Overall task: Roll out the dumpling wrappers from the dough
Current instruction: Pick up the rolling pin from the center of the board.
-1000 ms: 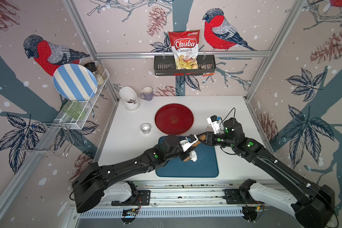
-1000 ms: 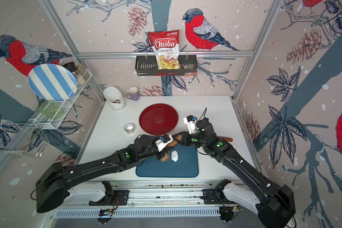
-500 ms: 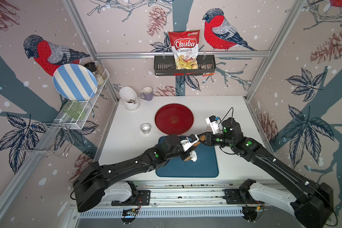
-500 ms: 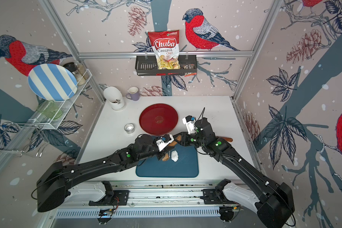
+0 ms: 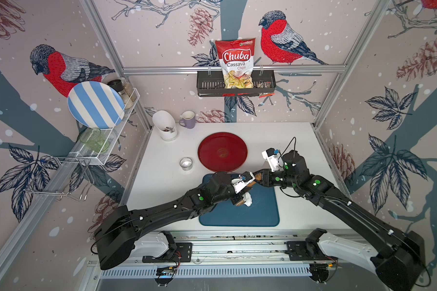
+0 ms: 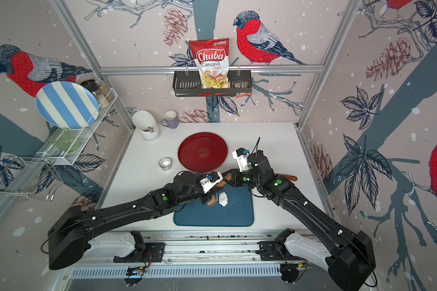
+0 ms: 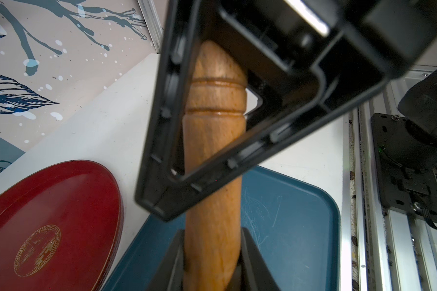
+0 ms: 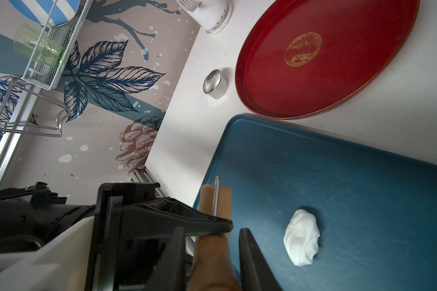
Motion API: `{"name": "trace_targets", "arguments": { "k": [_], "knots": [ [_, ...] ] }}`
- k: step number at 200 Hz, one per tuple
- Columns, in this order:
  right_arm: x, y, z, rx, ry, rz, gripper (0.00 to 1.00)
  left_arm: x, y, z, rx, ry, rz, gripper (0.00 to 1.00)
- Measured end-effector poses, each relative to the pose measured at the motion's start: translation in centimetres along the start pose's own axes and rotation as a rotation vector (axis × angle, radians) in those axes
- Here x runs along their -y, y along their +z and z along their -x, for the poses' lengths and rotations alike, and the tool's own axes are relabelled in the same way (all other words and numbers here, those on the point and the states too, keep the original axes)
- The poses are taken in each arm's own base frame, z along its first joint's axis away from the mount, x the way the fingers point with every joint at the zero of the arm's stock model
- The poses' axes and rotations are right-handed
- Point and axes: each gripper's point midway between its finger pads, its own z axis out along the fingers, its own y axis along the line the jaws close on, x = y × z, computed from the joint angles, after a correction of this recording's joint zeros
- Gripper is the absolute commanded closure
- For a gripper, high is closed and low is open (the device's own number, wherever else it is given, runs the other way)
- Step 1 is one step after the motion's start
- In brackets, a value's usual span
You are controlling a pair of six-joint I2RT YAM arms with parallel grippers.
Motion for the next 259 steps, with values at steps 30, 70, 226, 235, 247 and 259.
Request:
{"name": "trace_targets", "arguments": {
  "k": [30,70,226,235,247,259],
  "knots": [
    [0.1,0.2,-0.1,-0.003,-0.001,-0.007,0.74,0.0,0.1,-0.2,-0.014,-0.003,0.0,1.0],
    [0.4,0.3,-0.1,-0.001,0.0,-0.02,0.81,0.0,0.3,-0.4,-0.03,-0.005,0.001,1.0],
    [1.2,-0.5,0.5,0.034,0.003,-0.055,1.0,-0.8,-0.3,0.6,0.03,-0.026,0.06,0.25],
    [1.3,-0.5,0.6,0.038,0.005,-0.058,1.0,-1.0,-0.5,0.4,0.034,-0.029,0.077,0.18],
    [1.5,-0.7,0.7,0.046,0.007,-0.064,1.0,-1.2,-0.9,0.2,0.042,-0.045,0.094,0.1],
    [1.8,-0.8,0.9,0.058,0.008,-0.077,1.0,-1.5,-1.5,0.0,0.054,-0.054,0.121,0.05]
  ]
}}
